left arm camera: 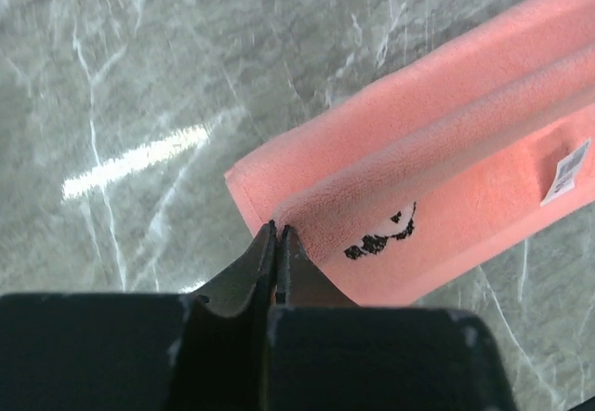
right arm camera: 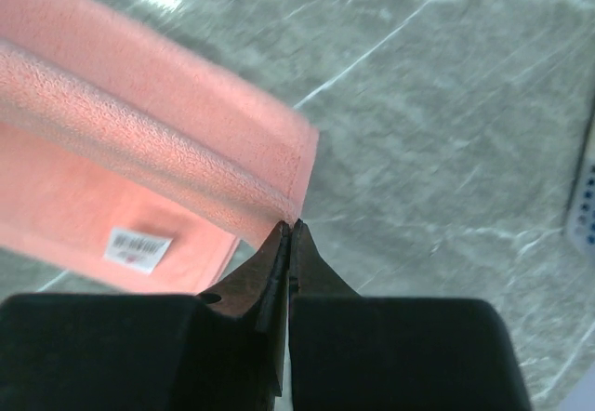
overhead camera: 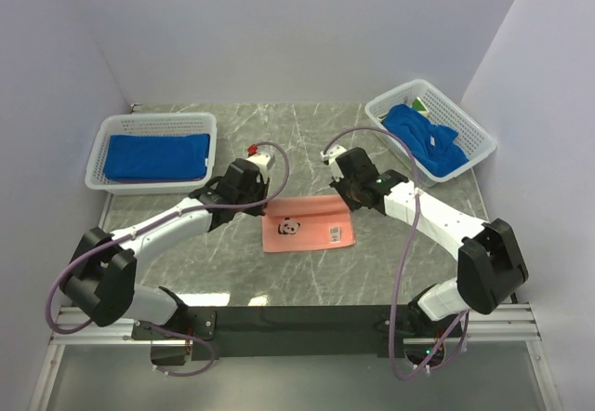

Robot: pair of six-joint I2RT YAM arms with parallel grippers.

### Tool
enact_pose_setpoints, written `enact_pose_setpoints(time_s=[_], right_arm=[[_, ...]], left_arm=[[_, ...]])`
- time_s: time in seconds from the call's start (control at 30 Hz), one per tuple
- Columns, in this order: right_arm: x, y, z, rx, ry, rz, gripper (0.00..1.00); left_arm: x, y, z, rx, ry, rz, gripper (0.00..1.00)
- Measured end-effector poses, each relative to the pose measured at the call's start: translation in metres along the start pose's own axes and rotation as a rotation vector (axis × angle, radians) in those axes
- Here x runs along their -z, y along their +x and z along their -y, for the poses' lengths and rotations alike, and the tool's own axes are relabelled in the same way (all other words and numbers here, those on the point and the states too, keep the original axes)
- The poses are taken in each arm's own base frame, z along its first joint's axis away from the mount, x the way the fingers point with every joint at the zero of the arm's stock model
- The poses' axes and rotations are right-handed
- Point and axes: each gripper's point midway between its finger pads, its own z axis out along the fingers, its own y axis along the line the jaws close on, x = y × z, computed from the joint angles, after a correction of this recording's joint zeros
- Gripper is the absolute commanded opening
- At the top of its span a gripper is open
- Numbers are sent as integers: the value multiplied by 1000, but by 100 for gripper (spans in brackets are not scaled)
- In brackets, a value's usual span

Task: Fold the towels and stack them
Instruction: Fold the towel

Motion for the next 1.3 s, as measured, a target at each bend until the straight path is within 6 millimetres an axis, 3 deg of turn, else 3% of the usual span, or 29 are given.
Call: enact_pose_setpoints(time_s=[0.33, 0.6, 0.83, 1.1, 1.23, 1.3], right_arm=[[10, 34, -29, -54, -73, -104, 0], [-1, 54, -41, -70, -102, -177, 0], [-21, 75, -54, -35, -114, -281, 0], [-23, 79, -56, -12, -103, -299, 2], [-20, 78, -56, -10, -101, -293, 17], [-16, 77, -55, -11, -100, -292, 28]], left_arm=[[9, 37, 9, 65, -10, -74, 1], [6, 72, 10, 125, -26, -139, 1], [-4, 86, 9, 140, -65, -178, 7], [1, 86, 13, 146, -63, -174, 14], [8, 80, 15, 149, -55, -151, 27], [12, 79, 14, 151, -61, -149, 42]])
